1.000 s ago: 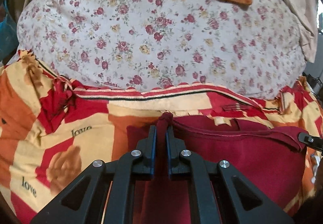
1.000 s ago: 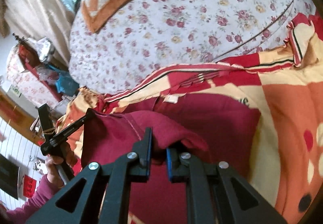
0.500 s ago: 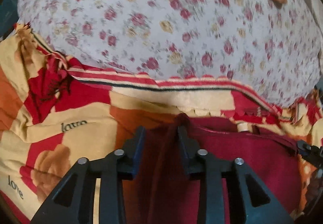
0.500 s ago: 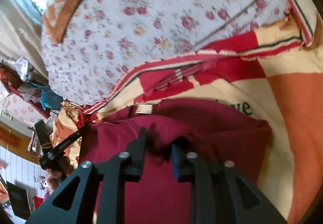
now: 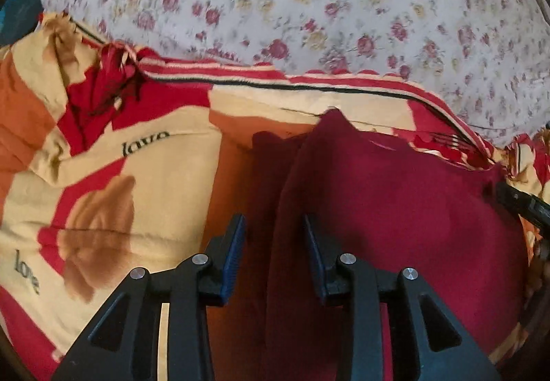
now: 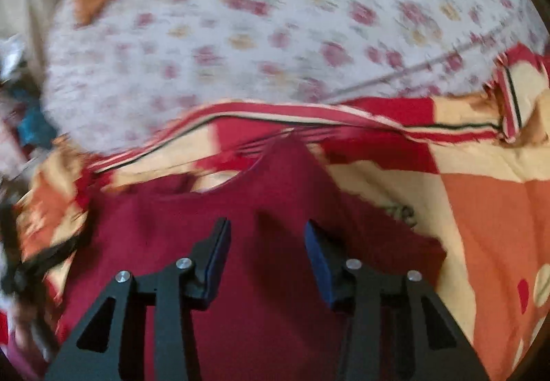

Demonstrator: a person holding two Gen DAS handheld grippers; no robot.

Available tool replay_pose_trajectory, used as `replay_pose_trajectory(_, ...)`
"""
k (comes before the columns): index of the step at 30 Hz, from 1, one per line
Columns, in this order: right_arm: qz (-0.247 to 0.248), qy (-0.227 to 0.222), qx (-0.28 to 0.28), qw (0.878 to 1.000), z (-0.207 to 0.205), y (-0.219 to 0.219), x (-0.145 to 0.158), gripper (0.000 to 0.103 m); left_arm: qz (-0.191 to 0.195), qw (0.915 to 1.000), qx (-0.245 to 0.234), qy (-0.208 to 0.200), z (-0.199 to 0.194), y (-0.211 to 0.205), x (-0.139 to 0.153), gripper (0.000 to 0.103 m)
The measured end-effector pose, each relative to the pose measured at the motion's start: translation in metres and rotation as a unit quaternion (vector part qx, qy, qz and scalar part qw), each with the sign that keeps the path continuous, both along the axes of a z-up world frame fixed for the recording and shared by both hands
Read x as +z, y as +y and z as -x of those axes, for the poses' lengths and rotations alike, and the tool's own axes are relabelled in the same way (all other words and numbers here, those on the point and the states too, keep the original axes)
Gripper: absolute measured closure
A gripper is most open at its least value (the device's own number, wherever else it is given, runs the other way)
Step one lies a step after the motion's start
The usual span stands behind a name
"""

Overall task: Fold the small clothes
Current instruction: 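Open both grippers and release the shirt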

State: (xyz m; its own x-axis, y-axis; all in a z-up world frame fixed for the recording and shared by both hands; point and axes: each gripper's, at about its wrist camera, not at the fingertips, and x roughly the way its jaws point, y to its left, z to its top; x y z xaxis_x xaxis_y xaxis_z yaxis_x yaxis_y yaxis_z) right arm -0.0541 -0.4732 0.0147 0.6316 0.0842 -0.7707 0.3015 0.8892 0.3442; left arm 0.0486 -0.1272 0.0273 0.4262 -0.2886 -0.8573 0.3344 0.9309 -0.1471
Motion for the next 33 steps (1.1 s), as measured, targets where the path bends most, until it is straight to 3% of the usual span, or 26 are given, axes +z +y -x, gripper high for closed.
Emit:
replay_pose_trajectory(4, -0.01, 0.013, -0.025, 1.0, -0.013, -0.017, -0.022, 0.063, 0.008, 0.9998, 0.018, -0.003, -0.003, 0.004, -0.002, 0.081)
replay_pose_trajectory(8, 0.007, 0.016, -0.014, 1.0, -0.005, -0.007, -0.01, 0.062, 0.004, 0.9997, 0.023, -0.009, 0.002, 0.003, 0.002, 0.081)
replay_pose_trajectory(12, 0.021, 0.004, -0.002, 1.0, 0.022, 0.003, 0.014, 0.053, -0.002, 0.9996, 0.024, -0.016, 0.01, 0.004, 0.01, 0.081)
replay_pose_trajectory(16, 0.044, -0.007, 0.025, 0.999, 0.06, 0.018, 0.035, 0.052, -0.002, 0.9995, 0.019, -0.025, 0.019, 0.006, 0.019, 0.081)
replay_pose_trajectory(24, 0.073, 0.008, 0.063, 0.995, 0.114, 0.048, 0.031, 0.052, 0.003, 0.9993, 0.01, -0.037, 0.047, 0.018, 0.036, 0.081)
replay_pose_trajectory(29, 0.064, 0.034, 0.065, 0.995, 0.127, 0.046, 0.005, 0.052, 0.03, 0.9993, 0.018, -0.015, 0.067, 0.037, 0.031, 0.081)
replay_pose_trajectory(33, 0.08, 0.035, 0.066, 0.994, 0.128, 0.054, 0.015, 0.052, 0.042, 0.9984, 0.033, 0.02, 0.08, 0.053, 0.009, 0.081)
